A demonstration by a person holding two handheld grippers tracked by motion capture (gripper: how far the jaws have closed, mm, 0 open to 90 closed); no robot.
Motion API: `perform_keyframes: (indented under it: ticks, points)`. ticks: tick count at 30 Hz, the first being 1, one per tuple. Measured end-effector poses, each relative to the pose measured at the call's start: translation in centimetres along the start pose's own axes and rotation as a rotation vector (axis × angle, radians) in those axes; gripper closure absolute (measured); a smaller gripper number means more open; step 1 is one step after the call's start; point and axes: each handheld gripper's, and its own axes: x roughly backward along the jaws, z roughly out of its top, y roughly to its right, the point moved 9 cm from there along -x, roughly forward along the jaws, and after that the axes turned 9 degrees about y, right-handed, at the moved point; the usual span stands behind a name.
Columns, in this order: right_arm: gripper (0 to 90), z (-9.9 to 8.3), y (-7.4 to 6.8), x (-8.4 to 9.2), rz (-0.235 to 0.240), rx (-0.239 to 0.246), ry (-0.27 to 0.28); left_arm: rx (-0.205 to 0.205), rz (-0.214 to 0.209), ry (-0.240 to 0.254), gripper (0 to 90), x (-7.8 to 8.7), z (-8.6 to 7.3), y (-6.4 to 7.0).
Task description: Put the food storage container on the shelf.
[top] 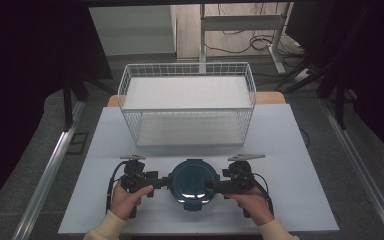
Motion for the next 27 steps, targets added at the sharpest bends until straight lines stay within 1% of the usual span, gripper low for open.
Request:
perform_keyframes:
  ticks: [1,3,5,6,7,8,9,10,11,13,15,20,22,23,24,25,27]
  points:
    - [10.4,-0.1,0.1,-0.1,0.003,-0.017,-0.003,0.004,-0.004,-0.002,16.8,-0.1,0.0,0.0]
    - [9.8,-0.2,0.1,-0.2,0.009,-0.038,-0.008,0.024,-0.023,-0.005,17.1,-0.3,-0.1,0.0]
    - [9.3,-0.4,0.0,-0.4,0.021,-0.055,-0.021,0.051,-0.045,-0.006,17.2,-0.5,-0.3,0.0]
    - [9.1,-0.5,0.0,-0.5,0.025,-0.057,-0.025,0.068,-0.057,-0.016,17.2,-0.6,-0.4,0.0]
    - [9.0,-0.6,-0.1,-0.6,0.029,-0.064,-0.029,0.072,-0.059,-0.024,17.1,-0.8,-0.5,-0.1]
    - [8.8,-0.7,-0.1,-0.8,0.029,-0.066,-0.037,0.064,-0.044,-0.030,17.1,-0.9,-0.7,-0.3]
    - [8.8,-0.9,-0.1,-0.9,0.028,-0.069,-0.045,0.070,-0.047,-0.030,17.3,-1.0,-0.7,-0.2]
    - [8.7,-1.0,-0.1,-1.0,0.028,-0.072,-0.050,0.081,-0.067,-0.036,17.4,-1.1,-0.8,-0.1]
    - [8.7,-1.0,-0.1,-1.1,0.027,-0.075,-0.054,0.093,-0.078,-0.035,17.4,-1.3,-0.8,-0.1]
    - [8.7,-1.2,0.0,-1.2,0.024,-0.086,-0.062,0.102,-0.072,-0.041,18.0,-1.6,-0.9,-0.2]
    - [8.7,-1.4,0.1,-1.3,0.026,-0.099,-0.067,0.113,-0.093,-0.055,19.2,-1.8,-1.1,-0.1]
    - [9.1,-2.0,-0.3,-1.6,0.061,-0.169,-0.090,0.138,-0.132,-0.065,22.0,-2.2,-1.3,0.1]
    - [12.3,-2.1,-0.4,-1.6,0.076,-0.205,-0.097,0.154,-0.156,-0.067,25.4,-2.3,-1.4,0.4]
    - [15.2,-2.1,-0.5,-1.6,0.087,-0.216,-0.099,0.160,-0.180,-0.072,28.4,-2.3,-1.4,0.7]
    - [15.5,-2.2,-0.6,-1.6,0.098,-0.230,-0.100,0.156,-0.179,-0.074,32.3,-2.4,-1.5,0.9]
    - [15.9,-2.2,-0.6,-1.6,0.094,-0.234,-0.098,0.153,-0.172,-0.071,31.2,-2.4,-1.5,0.9]
    - [18.4,-2.2,-0.5,-1.5,0.092,-0.254,-0.090,0.160,-0.171,-0.072,31.3,-2.4,-1.5,0.9]
